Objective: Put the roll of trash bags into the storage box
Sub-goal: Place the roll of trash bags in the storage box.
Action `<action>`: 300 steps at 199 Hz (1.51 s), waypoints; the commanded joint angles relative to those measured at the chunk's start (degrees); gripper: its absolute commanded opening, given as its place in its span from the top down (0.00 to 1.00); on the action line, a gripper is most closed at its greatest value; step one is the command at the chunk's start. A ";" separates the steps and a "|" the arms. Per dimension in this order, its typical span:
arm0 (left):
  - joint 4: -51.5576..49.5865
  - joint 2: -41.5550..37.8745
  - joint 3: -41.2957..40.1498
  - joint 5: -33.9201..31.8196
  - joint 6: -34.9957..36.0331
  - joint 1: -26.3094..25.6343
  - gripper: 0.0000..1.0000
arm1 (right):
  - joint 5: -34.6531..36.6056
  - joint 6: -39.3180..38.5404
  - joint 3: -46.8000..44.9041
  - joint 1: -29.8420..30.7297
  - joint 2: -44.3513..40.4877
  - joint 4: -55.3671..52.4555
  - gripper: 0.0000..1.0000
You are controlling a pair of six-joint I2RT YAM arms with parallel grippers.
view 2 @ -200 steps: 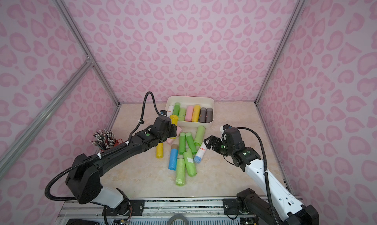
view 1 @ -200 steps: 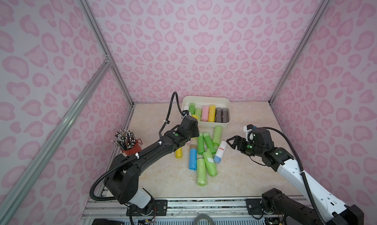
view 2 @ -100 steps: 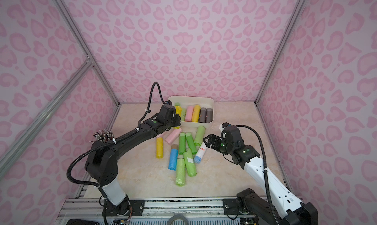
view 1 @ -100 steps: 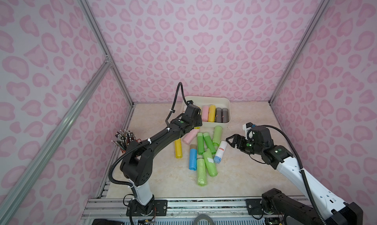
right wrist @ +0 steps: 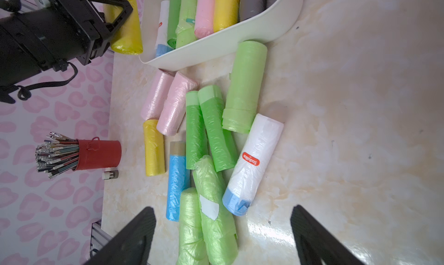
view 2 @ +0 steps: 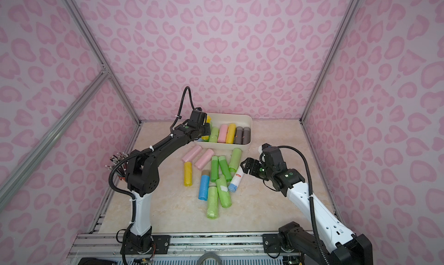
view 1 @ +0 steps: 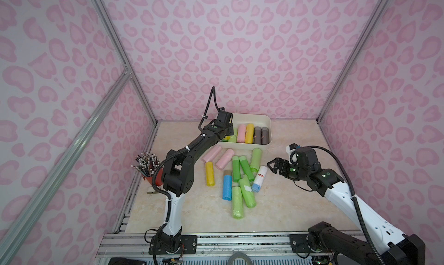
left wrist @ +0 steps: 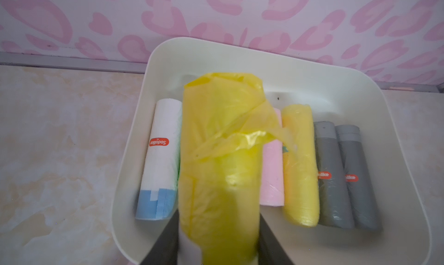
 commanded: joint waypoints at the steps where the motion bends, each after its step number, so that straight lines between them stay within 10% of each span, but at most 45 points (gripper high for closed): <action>1: -1.09 3.17 3.95 1.34 0.00 2.36 0.77 | 1.89 -1.18 -0.06 -0.05 -0.11 -1.78 0.10; 103: -13.20 24.60 32.99 0.80 1.26 4.33 0.66 | 2.86 -1.45 1.55 -0.23 2.00 -2.87 0.10; 200: -12.25 17.31 25.48 -5.63 2.53 2.72 0.00 | 2.25 -0.75 1.10 -0.32 2.02 -4.06 0.11; 300: 1.51 -10.36 -5.06 -7.63 -2.17 -2.29 0.00 | 0.93 3.29 -3.32 -0.32 0.07 1.13 0.10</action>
